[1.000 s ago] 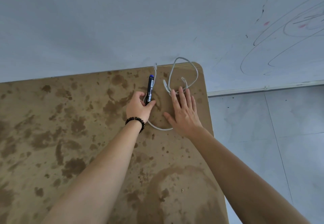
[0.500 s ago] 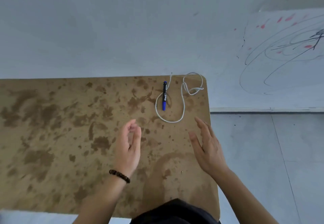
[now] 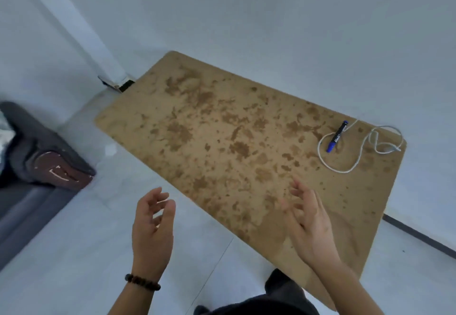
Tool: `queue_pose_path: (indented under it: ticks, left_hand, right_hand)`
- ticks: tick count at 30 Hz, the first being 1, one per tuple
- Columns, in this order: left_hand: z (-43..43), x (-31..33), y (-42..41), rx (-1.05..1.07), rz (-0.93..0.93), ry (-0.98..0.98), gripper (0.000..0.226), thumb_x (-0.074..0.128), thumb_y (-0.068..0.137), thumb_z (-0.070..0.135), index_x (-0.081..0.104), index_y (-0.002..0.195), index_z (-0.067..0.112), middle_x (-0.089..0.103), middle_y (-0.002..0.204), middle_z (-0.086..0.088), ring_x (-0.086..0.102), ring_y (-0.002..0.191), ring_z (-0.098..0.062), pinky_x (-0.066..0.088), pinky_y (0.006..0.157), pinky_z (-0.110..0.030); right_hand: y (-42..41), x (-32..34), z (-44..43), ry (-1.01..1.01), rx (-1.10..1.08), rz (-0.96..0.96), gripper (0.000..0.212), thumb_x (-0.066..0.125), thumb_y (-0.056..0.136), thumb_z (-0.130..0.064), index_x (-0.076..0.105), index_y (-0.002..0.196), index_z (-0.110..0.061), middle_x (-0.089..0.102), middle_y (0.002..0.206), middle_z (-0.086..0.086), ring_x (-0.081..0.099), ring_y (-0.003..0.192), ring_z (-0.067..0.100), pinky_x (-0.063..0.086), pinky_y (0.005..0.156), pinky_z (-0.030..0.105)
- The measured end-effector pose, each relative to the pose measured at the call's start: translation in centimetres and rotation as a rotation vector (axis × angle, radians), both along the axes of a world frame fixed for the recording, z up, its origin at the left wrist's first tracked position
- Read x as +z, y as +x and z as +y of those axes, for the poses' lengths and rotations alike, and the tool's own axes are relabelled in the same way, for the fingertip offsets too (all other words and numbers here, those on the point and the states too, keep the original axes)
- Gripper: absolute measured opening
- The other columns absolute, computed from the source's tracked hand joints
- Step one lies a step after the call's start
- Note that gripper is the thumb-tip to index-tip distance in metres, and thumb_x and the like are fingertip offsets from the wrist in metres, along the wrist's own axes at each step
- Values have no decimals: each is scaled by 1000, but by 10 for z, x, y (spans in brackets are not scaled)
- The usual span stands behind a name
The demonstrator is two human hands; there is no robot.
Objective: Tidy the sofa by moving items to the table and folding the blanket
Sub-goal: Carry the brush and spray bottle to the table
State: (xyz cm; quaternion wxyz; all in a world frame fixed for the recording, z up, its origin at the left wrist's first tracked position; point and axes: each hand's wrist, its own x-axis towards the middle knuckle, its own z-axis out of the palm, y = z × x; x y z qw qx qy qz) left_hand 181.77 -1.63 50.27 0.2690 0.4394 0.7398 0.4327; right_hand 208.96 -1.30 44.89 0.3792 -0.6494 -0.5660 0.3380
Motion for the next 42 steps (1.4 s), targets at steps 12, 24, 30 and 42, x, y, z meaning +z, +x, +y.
queue_pose_path:
  ticks: [12, 24, 30, 42]
  left_hand:
    - [-230, 17, -292, 555, -43, 204, 29, 60, 93, 16, 54, 120, 28, 65, 110, 9, 58, 101, 8, 48, 76, -10]
    - [-313, -6, -491, 954, -260, 227, 28, 63, 93, 13, 59, 116, 27, 67, 106, 9, 63, 102, -13, 52, 85, -37]
    - [-276, -35, -630, 1022, -343, 139, 27, 63, 92, 10, 60, 115, 25, 67, 108, 2, 64, 103, -23, 54, 80, -38]
    - [-189, 32, -901, 1094, -53, 48, 32, 60, 93, 20, 51, 124, 24, 61, 113, 10, 60, 102, -10, 51, 78, -25]
  right_hand:
    - [-345, 35, -61, 111, 514, 68, 58, 56, 87, -48, 43, 140, -28, 53, 125, -26, 57, 115, 0, 53, 88, 27]
    - [-632, 25, -95, 34, 950, 86, 63, 57, 88, -46, 36, 145, -33, 52, 133, -21, 53, 120, 0, 50, 89, 22]
    - [-773, -28, -49, -125, 1008, 89, 50, 63, 93, -34, 40, 136, -43, 51, 130, -25, 50, 117, -10, 51, 91, 23]
    - [-1103, 19, 53, -123, 1286, -11, 55, 62, 95, -34, 38, 145, -33, 47, 136, -20, 51, 117, -4, 45, 90, 14]
